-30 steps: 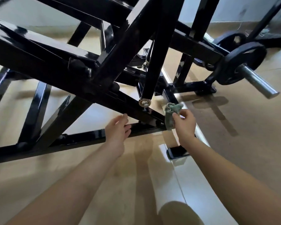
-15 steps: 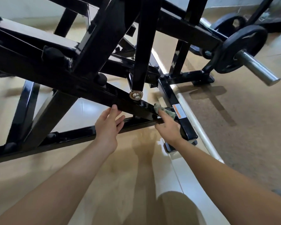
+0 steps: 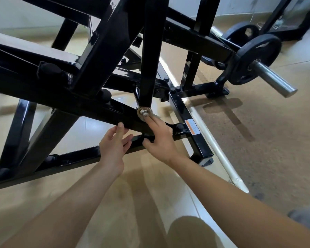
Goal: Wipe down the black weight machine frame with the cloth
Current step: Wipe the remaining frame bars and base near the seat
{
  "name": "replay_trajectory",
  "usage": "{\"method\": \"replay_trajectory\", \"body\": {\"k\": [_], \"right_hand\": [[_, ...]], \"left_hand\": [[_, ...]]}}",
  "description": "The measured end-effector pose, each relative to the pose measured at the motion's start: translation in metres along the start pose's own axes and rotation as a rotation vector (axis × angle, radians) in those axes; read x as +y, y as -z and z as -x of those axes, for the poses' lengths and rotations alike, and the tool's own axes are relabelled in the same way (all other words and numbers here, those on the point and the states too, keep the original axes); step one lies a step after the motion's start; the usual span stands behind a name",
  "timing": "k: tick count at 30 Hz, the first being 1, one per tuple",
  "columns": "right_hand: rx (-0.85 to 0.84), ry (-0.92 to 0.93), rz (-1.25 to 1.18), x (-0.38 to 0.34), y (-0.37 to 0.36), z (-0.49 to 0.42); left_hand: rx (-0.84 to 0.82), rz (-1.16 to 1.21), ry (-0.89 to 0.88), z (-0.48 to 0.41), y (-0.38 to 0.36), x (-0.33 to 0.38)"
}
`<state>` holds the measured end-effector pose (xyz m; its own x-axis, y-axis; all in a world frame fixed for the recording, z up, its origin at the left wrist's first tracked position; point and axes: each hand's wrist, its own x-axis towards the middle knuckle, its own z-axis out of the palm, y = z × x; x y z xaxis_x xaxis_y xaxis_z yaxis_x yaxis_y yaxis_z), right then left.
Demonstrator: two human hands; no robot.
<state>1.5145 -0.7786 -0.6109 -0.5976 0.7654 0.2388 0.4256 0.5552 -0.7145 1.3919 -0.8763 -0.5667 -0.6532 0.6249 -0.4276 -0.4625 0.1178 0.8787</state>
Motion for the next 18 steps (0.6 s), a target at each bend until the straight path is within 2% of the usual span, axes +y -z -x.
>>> {"method": "replay_trajectory", "body": {"k": [5, 9, 12, 18], "right_hand": [[-0.088, -0.330, 0.169, 0.058, 0.019, 0.008], [-0.038, -0.372, 0.095, 0.071, 0.025, 0.015], [0.046, -0.292, 0.007, 0.047, 0.017, 0.010], [0.221, 0.067, -0.009, -0.031, -0.022, 0.019]], "left_hand": [[-0.009, -0.032, 0.006, 0.001, 0.001, 0.004], [0.003, -0.058, -0.008, 0.004, -0.002, 0.005], [0.006, -0.078, -0.010, 0.005, -0.001, 0.006], [-0.014, -0.100, -0.004, 0.005, 0.002, 0.012]]}}
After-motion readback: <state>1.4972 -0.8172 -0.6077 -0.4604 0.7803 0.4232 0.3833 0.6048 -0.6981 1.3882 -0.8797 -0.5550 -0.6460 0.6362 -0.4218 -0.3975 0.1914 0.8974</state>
